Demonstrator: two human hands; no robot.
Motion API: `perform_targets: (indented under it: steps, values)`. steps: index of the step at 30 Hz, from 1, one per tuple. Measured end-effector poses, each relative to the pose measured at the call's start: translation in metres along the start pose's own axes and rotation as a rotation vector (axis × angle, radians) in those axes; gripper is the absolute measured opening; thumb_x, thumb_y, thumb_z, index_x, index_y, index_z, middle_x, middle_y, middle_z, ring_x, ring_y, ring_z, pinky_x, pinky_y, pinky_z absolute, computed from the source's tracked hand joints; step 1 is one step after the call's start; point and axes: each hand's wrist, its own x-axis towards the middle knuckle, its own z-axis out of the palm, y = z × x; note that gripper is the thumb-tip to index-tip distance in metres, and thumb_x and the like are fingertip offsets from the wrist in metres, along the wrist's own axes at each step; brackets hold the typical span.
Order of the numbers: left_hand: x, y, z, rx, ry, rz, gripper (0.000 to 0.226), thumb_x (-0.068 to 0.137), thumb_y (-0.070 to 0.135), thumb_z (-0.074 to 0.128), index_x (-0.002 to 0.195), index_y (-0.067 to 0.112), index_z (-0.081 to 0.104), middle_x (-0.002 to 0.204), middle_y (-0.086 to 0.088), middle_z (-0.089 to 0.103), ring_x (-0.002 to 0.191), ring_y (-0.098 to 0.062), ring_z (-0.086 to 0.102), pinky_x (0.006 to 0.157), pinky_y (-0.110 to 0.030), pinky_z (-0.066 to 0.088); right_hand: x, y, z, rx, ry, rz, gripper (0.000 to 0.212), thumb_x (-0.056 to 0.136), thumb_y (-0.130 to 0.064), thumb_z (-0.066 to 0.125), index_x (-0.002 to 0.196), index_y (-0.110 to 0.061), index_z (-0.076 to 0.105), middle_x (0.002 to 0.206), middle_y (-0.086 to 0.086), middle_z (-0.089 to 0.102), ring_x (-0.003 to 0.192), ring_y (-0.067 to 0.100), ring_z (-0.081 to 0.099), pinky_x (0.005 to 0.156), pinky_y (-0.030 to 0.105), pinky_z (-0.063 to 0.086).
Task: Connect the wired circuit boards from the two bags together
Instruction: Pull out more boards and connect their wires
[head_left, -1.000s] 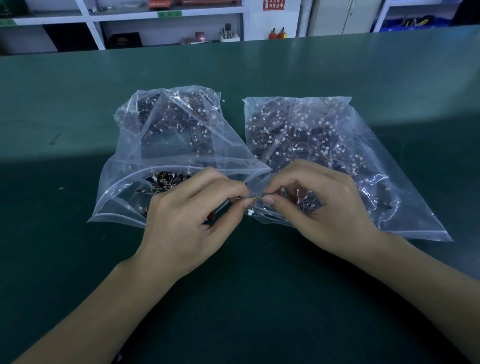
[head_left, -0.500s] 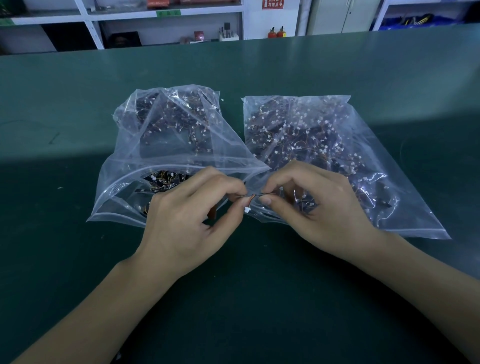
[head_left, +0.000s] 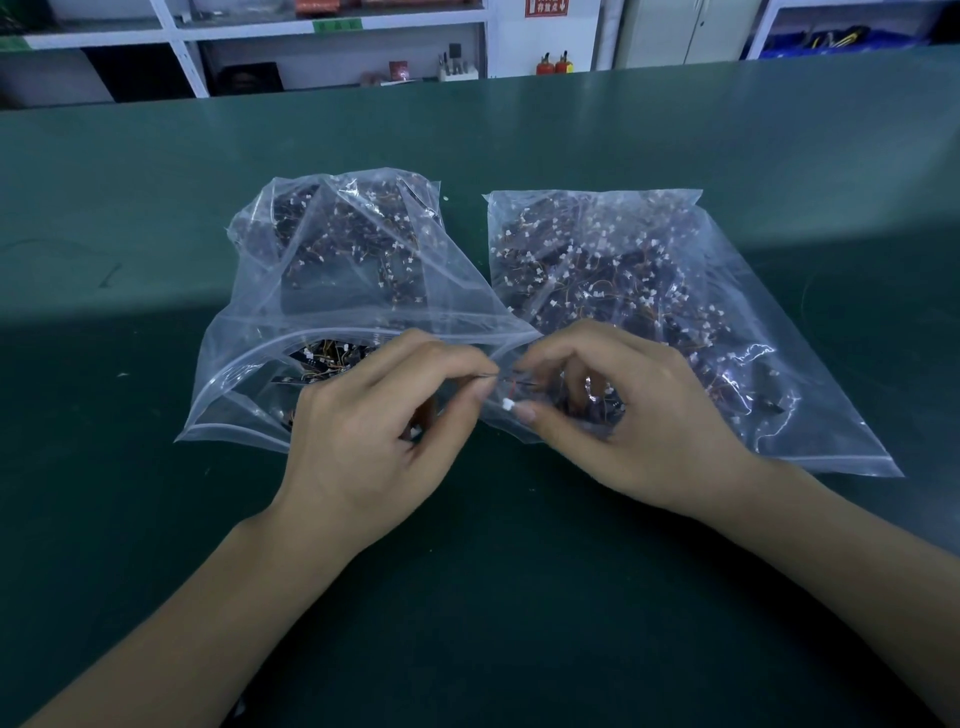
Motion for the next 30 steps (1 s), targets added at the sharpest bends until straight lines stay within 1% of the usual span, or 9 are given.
perform_targets:
  steps: [2, 4, 10, 12, 15, 20, 23, 26, 30]
  values:
    - [0.0, -0.001, -0.001, -0.016, 0.007, -0.024, 0.012, 0.106, 0.019, 0.067, 0.102, 0.015, 0.077, 0.089, 0.005, 0.069, 0.069, -0.017, 0.063, 0.054, -0.037, 0.049, -0.001, 0.0, 0.0, -0.015, -0.059, 0.034, 0.033, 0.086, -0.03, 0.075, 0.117, -0.027, 0.066, 0.098, -0.018, 0.062, 0.075, 0.016, 0.062, 0.068, 0.037, 0.055]
    - [-0.001, -0.001, -0.002, -0.024, -0.006, -0.031, 0.012, 0.106, 0.016, 0.065, 0.099, 0.014, 0.075, 0.085, 0.003, 0.067, 0.067, -0.017, 0.061, 0.053, -0.037, 0.048, 0.0, -0.001, -0.001, -0.026, -0.093, 0.053, 0.039, 0.077, -0.027, 0.072, 0.115, -0.031, 0.062, 0.096, -0.016, 0.062, 0.076, 0.017, 0.061, 0.067, 0.042, 0.055]
    - [0.001, 0.002, -0.005, -0.018, -0.047, -0.004, 0.018, 0.103, 0.01, 0.061, 0.088, 0.01, 0.071, 0.08, 0.003, 0.063, 0.064, -0.017, 0.057, 0.049, -0.039, 0.043, 0.002, -0.004, -0.008, -0.155, -0.169, 0.013, 0.041, 0.073, -0.031, 0.07, 0.113, -0.029, 0.062, 0.092, -0.015, 0.059, 0.076, 0.013, 0.058, 0.067, 0.034, 0.053]
    - [0.001, 0.002, -0.005, -0.012, -0.056, -0.001, 0.018, 0.101, 0.009, 0.061, 0.085, 0.01, 0.069, 0.08, 0.003, 0.062, 0.064, -0.018, 0.056, 0.049, -0.039, 0.043, 0.002, -0.004, -0.009, -0.17, -0.18, 0.008, 0.039, 0.074, -0.031, 0.069, 0.113, -0.028, 0.062, 0.089, -0.015, 0.059, 0.074, 0.012, 0.058, 0.068, 0.032, 0.053]
    - [0.001, 0.002, -0.005, -0.004, -0.056, 0.003, 0.018, 0.1, 0.008, 0.062, 0.084, 0.01, 0.07, 0.081, 0.005, 0.062, 0.063, -0.017, 0.056, 0.048, -0.039, 0.043, 0.001, -0.005, -0.008, -0.163, -0.147, -0.01, 0.034, 0.077, -0.025, 0.067, 0.111, -0.024, 0.065, 0.085, -0.013, 0.059, 0.07, 0.012, 0.058, 0.064, 0.036, 0.054]
    - [0.001, 0.002, -0.002, 0.022, -0.023, 0.031, 0.015, 0.099, 0.009, 0.068, 0.087, 0.01, 0.076, 0.086, 0.006, 0.066, 0.063, -0.016, 0.059, 0.049, -0.038, 0.046, 0.002, 0.001, -0.007, -0.118, -0.066, 0.024, 0.03, 0.086, -0.015, 0.071, 0.114, -0.024, 0.067, 0.088, -0.017, 0.06, 0.069, 0.012, 0.061, 0.062, 0.041, 0.056]
    - [0.001, 0.001, 0.001, 0.019, -0.022, 0.054, 0.013, 0.099, 0.012, 0.071, 0.091, 0.011, 0.08, 0.09, 0.006, 0.068, 0.063, -0.017, 0.061, 0.05, -0.037, 0.048, 0.002, 0.005, -0.008, -0.136, -0.043, 0.027, 0.03, 0.091, -0.016, 0.067, 0.12, -0.023, 0.069, 0.091, -0.02, 0.06, 0.07, 0.008, 0.062, 0.063, 0.041, 0.058]
    - [0.0, 0.0, 0.001, 0.022, -0.033, 0.064, 0.012, 0.1, 0.015, 0.073, 0.093, 0.012, 0.082, 0.091, 0.005, 0.07, 0.064, -0.016, 0.062, 0.05, -0.036, 0.049, 0.002, 0.007, -0.008, -0.149, -0.043, 0.006, 0.028, 0.093, -0.016, 0.064, 0.119, -0.022, 0.073, 0.094, -0.022, 0.06, 0.071, -0.001, 0.058, 0.065, 0.038, 0.058]
    - [0.001, -0.002, 0.001, 0.032, -0.047, 0.062, 0.01, 0.099, 0.017, 0.077, 0.092, 0.013, 0.083, 0.092, 0.005, 0.071, 0.062, -0.011, 0.059, 0.05, -0.035, 0.05, 0.002, 0.007, -0.006, -0.118, 0.006, -0.031, 0.026, 0.096, -0.004, 0.067, 0.118, -0.016, 0.073, 0.094, -0.02, 0.061, 0.068, 0.01, 0.061, 0.065, 0.028, 0.054]
